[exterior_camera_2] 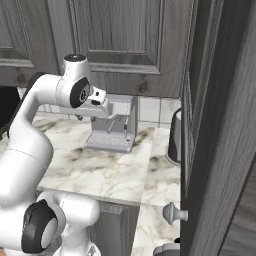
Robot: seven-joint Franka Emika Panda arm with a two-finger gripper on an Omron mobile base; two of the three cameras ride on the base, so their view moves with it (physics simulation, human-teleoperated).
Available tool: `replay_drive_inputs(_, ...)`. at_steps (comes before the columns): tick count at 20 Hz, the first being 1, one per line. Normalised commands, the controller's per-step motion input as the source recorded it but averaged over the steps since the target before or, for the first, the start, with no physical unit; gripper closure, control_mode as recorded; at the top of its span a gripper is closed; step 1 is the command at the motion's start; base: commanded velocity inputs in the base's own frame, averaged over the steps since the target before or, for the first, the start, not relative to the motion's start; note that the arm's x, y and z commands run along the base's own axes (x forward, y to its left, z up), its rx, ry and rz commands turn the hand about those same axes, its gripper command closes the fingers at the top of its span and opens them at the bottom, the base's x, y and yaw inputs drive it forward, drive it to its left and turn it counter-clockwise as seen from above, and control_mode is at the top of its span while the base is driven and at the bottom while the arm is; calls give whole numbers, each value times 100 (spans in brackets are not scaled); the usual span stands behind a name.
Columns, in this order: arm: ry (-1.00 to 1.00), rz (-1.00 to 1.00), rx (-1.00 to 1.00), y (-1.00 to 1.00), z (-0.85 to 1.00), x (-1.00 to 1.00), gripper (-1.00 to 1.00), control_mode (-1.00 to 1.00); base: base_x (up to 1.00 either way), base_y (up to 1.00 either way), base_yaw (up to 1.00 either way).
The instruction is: Navigate to the stove.
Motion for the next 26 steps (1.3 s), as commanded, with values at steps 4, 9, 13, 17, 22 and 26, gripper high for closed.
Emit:
replay_drive_inputs(4, 0, 0, 0, 0, 0, -12, -100, -100, 0, 0, 0)
replay_drive_inputs(9, 0, 0, 0, 0, -7, -54, -100, -100, 0, 0, 0)
replay_drive_inputs(13, 0, 1, 0, 0, -22, -84, -100, -100, 0, 0, 0)
replay_drive_inputs(17, 0, 5, 0, 0, -23, -82, -100, -100, 0, 0, 0)
replay_drive_inputs(22, 0, 6, 0, 0, -21, -71, -100, -100, 0, 0, 0)
replay_drive_inputs(26, 0, 6, 0, 0, -18, -49, -100, -100, 0, 0, 0)
